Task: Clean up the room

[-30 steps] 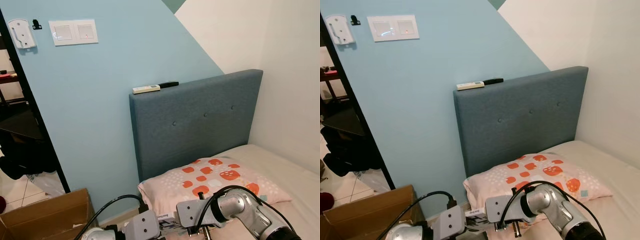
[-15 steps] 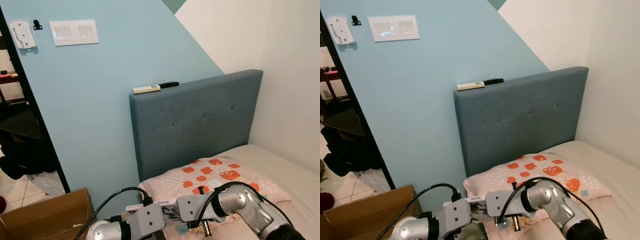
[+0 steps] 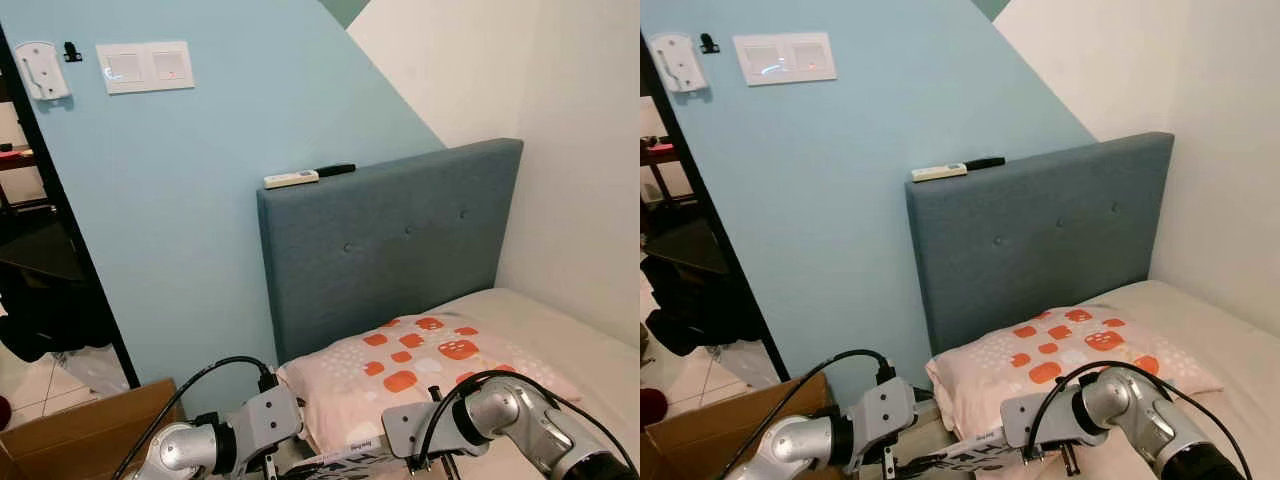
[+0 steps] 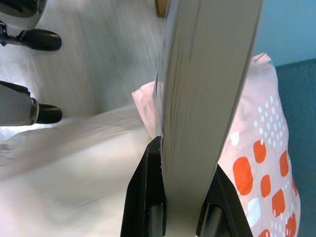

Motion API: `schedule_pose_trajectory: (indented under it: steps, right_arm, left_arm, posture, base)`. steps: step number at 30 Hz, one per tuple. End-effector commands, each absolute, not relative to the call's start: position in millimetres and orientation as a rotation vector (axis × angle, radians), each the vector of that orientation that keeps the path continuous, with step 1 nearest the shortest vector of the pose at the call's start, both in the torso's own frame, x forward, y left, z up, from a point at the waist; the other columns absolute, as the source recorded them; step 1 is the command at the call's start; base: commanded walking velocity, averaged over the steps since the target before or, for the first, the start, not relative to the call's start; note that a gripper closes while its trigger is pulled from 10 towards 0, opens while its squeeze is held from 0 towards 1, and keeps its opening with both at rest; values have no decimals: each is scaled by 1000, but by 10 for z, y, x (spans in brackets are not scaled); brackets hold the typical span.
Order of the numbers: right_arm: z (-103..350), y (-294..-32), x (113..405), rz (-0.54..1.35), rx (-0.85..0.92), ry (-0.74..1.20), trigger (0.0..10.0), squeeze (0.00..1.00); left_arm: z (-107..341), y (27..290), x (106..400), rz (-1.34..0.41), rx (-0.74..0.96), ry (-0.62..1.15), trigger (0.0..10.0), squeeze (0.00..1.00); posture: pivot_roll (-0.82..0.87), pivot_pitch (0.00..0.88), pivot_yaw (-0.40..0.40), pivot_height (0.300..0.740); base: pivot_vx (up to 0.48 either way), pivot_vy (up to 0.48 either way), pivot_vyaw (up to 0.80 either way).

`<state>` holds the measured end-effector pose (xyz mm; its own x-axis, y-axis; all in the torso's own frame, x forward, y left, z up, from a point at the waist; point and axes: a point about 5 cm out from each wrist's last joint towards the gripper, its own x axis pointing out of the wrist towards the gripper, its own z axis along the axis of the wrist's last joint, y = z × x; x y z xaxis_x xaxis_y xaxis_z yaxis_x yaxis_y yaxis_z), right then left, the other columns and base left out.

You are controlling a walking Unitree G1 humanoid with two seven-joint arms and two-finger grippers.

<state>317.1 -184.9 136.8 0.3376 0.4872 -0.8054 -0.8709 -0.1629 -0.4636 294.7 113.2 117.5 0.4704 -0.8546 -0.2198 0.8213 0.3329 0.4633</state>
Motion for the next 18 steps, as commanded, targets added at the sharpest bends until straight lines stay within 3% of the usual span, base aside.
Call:
schedule_pose_trajectory:
  steps: [1, 8, 18]
  right_arm:
    - [1391, -1733, 3161, 1282, -1224, 361, 10000, 0]
    - [1443, -1515, 3169, 1317, -1217, 281, 10000, 0]
    - [1458, -1414, 3166, 1336, -1215, 246, 10000, 0]
  left_arm:
    - [1136, 1171, 2941, -1103, 569, -42, 10000, 0]
    - [982, 927, 2774, -1210, 533, -18, 10000, 0]
    - [962, 883, 2779, -1212, 524, -15, 10000, 0]
  posture:
    - [-24, 59, 74, 740]
    - [-26, 59, 82, 740]
    - [-22, 62, 81, 740]
  base:
    - [0, 0, 0]
    - [0, 0, 0]
    - [0, 0, 0]
